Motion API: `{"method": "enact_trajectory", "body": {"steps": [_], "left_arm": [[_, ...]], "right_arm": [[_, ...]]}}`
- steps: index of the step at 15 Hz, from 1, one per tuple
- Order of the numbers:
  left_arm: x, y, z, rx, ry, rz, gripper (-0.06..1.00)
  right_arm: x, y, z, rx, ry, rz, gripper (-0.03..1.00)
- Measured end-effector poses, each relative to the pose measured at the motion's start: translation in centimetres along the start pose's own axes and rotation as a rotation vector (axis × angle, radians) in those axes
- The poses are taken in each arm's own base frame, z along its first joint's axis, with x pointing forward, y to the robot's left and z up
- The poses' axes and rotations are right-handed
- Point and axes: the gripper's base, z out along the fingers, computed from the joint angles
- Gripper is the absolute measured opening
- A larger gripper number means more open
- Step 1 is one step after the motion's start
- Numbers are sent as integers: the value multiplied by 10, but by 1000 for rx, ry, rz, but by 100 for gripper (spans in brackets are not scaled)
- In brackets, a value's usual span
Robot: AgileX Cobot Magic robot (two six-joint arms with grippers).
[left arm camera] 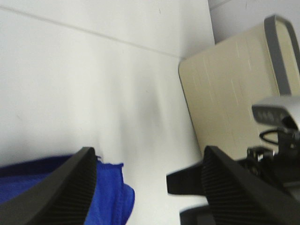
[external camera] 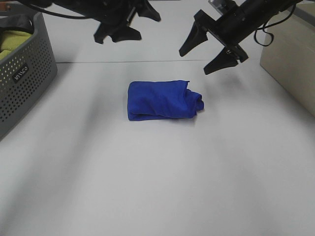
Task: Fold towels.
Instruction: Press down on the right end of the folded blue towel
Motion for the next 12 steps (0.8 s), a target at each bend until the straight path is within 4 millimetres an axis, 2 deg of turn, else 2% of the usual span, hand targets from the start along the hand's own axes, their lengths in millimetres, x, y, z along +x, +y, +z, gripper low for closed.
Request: {"method": "enact_trajectory", "body": {"steps": [1,3,5,6,9,12], "left_arm": [[-16,7,-15,-7,-45,-8,62],[-36,24,-32,-28,-95,-30,62],[-44,34,-40,-45,-98,-36,62],[-42,36,-40,-58,-82,-17,62],[-42,36,-40,-67,-74,-4,62],[-40,36,-40,-68,-52,1,62]], "right_arm": [[3,10,9,-67,10,-30,82],[15,20,32,-222,37,-37,78],[27,11,59,-363,50,-5,76],[34,-2,81,-436,39,10,76],[34,-11,91,-471,15,-4,76],[35,-24,98,-376,8,-24,76]]}}
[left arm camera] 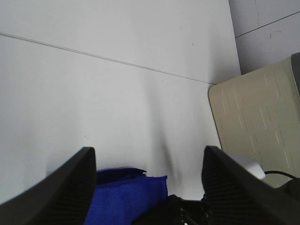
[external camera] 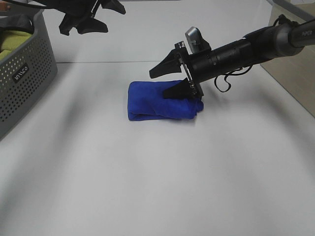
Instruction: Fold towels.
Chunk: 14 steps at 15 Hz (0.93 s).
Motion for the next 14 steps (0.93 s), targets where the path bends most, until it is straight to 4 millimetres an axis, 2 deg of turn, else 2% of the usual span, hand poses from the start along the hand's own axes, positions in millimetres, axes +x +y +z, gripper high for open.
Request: {"method": "enact_trajectory", "body": {"steps": [4,7,9,11,14], "left_arm": [[2,0,0,-4,23,9,62],[4,0,0,-4,47,14,62],[8,0,-1,-4,89,21,62],[11,-2,-7,-29,140,74,62],[12,-16,-36,-104,196,228,62]], "right_arm": [[-7,-13,-8,97,-72,-8,76],[-7,-12,-9,96,-72,-10,76],[-8,2,-17,109,-48,-61,76],[-8,28,-34,143,-4,-142,76],[-3,64,-63,255,55,-145,76]]}}
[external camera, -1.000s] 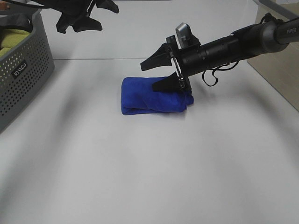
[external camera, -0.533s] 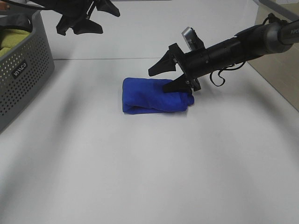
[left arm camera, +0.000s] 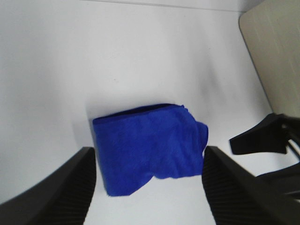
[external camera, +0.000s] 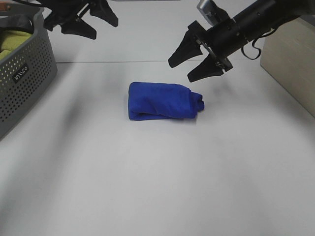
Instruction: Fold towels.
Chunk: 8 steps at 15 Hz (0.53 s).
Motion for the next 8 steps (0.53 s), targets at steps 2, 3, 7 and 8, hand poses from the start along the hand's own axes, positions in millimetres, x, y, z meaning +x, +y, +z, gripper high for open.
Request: {"method": "enact_trajectory", "body": {"steps": [2,3,7,8], "left_arm": [[4,-10,-26,-47,44,73,62],[6,-17,-40,-65,61,96,62],[13,-47,-111,-151,25,207,62],[17,-57,-132,-165,8,236,62]], "right_arm": [[2,19,-22,41,12,21,76],[1,28,-33,60,-3,28,76],[7,69,-87,213,-73,0,76],[12,79,-101,257,-91,-8,76]]}}
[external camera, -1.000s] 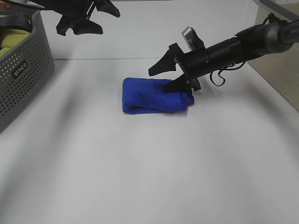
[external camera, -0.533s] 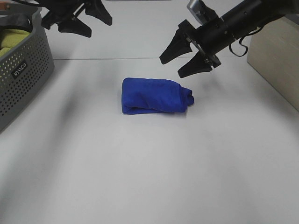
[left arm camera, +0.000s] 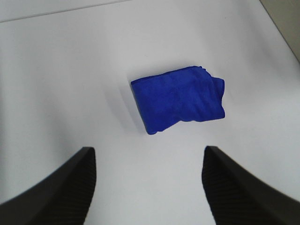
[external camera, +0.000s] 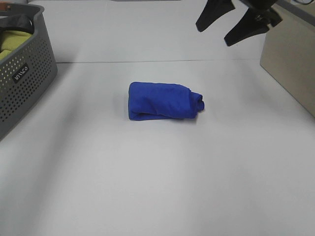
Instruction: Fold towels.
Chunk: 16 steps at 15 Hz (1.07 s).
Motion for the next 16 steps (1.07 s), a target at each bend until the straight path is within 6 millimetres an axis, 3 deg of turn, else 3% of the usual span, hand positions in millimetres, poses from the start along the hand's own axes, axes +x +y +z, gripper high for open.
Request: {"method": "enact_trajectory", "body": {"steps": [3,5,11,14,16], "left_arm": [[30,-18,-62,-35,-37,26,62],[57,-21,-84,-60,-38,28,62],[204,-32,-146,-94,-76,49,62],[281,-32,-164,-109,-182,89,62],[325,-27,-164,-129,-247,116,62]], "right_arm": [[26,24,-53,91,-63,-43,76],[48,35,-73,114,-78,-59,76],[163,65,-129,198,-143,-126,76],[229,67,-133,236,-161,-148,76],[277,63,-131,283,-190,-176,76]]}}
